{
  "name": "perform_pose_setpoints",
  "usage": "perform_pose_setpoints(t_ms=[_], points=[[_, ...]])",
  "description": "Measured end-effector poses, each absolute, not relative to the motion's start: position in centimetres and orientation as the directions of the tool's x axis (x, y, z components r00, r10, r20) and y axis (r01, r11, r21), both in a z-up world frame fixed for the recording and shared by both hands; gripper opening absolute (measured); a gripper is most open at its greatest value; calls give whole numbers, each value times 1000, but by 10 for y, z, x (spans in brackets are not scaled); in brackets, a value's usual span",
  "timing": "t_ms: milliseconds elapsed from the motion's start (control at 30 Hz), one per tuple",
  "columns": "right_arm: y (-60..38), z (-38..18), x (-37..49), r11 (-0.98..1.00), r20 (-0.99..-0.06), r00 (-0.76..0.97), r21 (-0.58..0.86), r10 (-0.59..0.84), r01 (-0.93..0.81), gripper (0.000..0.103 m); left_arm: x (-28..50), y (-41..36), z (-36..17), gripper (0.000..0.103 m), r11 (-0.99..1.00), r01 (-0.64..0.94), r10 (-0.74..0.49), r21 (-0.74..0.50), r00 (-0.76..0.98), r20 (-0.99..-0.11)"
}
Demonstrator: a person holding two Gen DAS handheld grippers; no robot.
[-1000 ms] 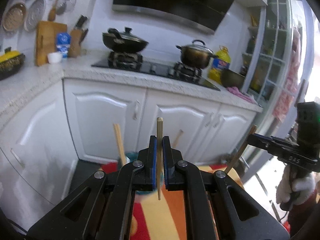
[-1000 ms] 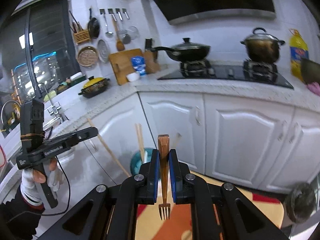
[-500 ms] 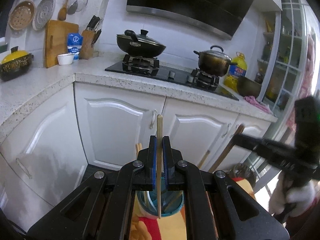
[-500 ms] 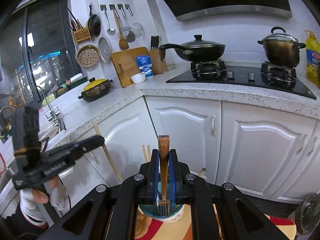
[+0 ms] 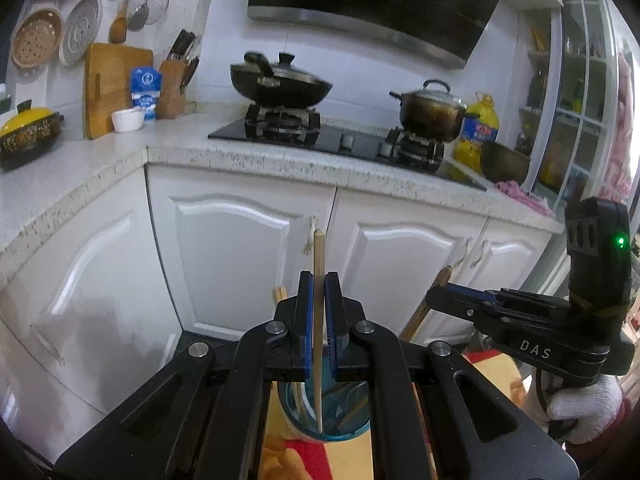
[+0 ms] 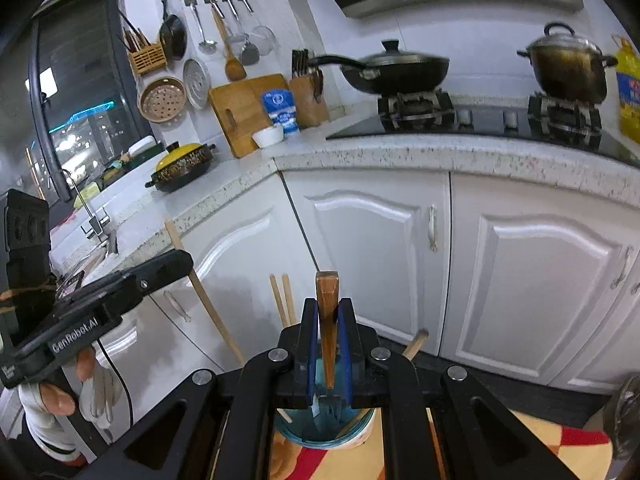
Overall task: Organize utensils
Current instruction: 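Lift the chopstick and fork and carry them over the holder, then lower the chopstick and fork into the holder and open both grippers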
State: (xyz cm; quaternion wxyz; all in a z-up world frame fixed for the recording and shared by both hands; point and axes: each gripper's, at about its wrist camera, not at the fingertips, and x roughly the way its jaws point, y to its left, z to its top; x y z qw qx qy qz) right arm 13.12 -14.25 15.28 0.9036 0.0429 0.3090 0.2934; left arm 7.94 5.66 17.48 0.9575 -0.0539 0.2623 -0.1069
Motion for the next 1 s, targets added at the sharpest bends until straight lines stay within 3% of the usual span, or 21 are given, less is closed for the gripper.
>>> perform_pose_setpoints(t_ms=[400, 767, 833, 900, 1000], points=[[-156, 93, 135, 835, -617, 570, 328, 543, -441, 9, 86, 39, 110, 4, 981, 132, -192, -143, 784, -590], [-166, 89, 138, 840, -635, 554, 351, 538, -413, 9, 86, 35, 103, 4, 982, 129, -185, -136, 777, -602], [-165, 91, 137, 841, -635, 557, 343, 535, -418, 14, 85, 35, 103, 4, 983, 128, -184, -134, 775, -605], [-165, 92, 135, 844, -635, 561, 335, 531, -419, 27, 85, 35, 103, 6, 983, 125, -183, -138, 773, -608], [-166, 92, 131, 843, -635, 560, 333, 532, -422, 28, 85, 36, 103, 18, 983, 122, -183, -141, 771, -610]])
